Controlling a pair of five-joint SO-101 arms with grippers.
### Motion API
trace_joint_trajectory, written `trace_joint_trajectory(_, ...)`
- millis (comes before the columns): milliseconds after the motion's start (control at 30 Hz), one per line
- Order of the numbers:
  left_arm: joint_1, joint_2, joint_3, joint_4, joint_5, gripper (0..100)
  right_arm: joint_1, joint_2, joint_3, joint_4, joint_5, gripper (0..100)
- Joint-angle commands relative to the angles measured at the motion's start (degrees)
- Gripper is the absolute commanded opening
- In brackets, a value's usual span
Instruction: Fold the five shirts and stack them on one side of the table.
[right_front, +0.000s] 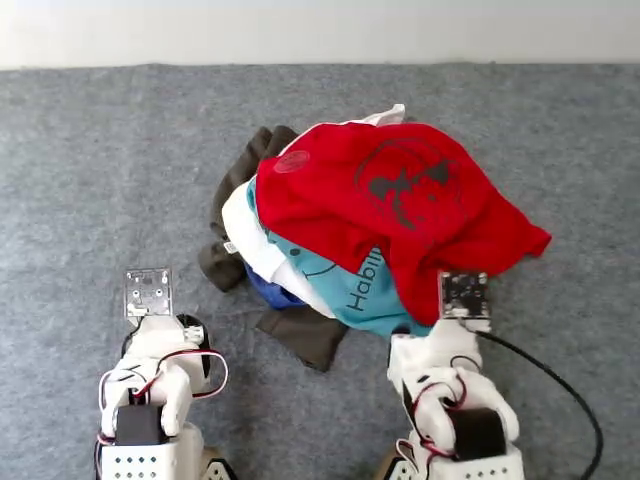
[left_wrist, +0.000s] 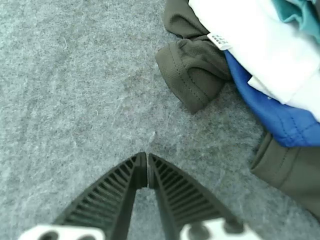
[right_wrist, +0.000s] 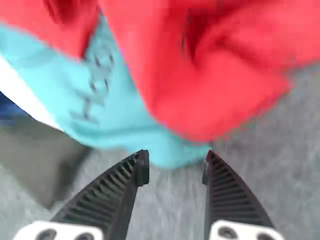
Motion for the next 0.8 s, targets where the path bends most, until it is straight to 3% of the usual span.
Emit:
trace_joint_trajectory(0, -0.18, 0.09, -0.40, -0.62, 0.44, 2, 0.40, -0.04, -8.26, -1.27, -0.09, 18.6)
trace_joint_trajectory(233, -0.18, 0.09, -0.40, -0.62, 0.44, 2, 0.66, 4.70, -18.73, -1.63, -0.62, 18.7)
trace_joint_trajectory(500, -0.18, 0.09, -0.40, -0.62, 0.44, 2, -0.04, 32.22, -45.71, 1.80, -3.34, 19.0)
trace_joint_trajectory(667, -0.18, 0.09, -0.40, -0.62, 0.44, 2, -8.40, 46.02, -47.82, 6.64, -0.97, 19.1)
trace_joint_trajectory(767, -0.18, 0.09, -0.40, -0.62, 0.44, 2, -10.07, 52.35, -47.82, 2.59, -0.79, 19.1)
